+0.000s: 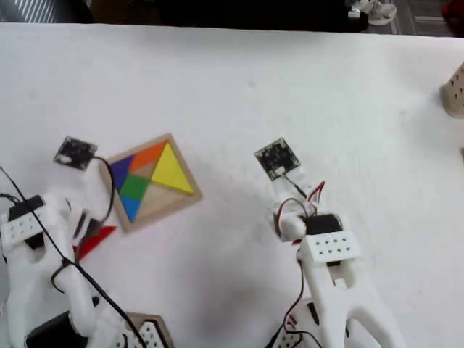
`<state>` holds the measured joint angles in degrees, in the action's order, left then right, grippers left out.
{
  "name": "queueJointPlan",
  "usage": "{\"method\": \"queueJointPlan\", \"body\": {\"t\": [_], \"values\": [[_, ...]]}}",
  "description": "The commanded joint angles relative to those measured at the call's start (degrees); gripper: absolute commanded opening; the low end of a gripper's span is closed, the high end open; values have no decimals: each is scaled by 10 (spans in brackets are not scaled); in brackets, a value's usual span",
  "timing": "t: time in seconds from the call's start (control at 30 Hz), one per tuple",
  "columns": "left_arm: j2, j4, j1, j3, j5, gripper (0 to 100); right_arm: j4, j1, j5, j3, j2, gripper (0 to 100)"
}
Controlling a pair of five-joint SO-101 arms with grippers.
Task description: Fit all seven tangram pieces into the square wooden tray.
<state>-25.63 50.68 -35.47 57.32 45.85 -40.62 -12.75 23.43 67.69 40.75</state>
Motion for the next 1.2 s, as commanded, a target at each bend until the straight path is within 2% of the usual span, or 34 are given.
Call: {"method": "queueJointPlan", "body": {"t": [0.0, 0.33, 0.53, 0.83, 1.17], "values": [[-18, -36, -12, 1, 62, 286, 12, 1, 1, -2, 2, 18], [-18, -24, -30, 16, 181, 286, 20, 1, 1, 4, 2, 18], [-7, -26, -43, 11, 186, 288, 20, 1, 1, 4, 2, 18], [190, -21, -42, -92, 243, 286, 20, 1, 1, 4, 2, 18], [237, 85, -30, -118, 344, 286, 20, 1, 1, 4, 2, 18]]}}
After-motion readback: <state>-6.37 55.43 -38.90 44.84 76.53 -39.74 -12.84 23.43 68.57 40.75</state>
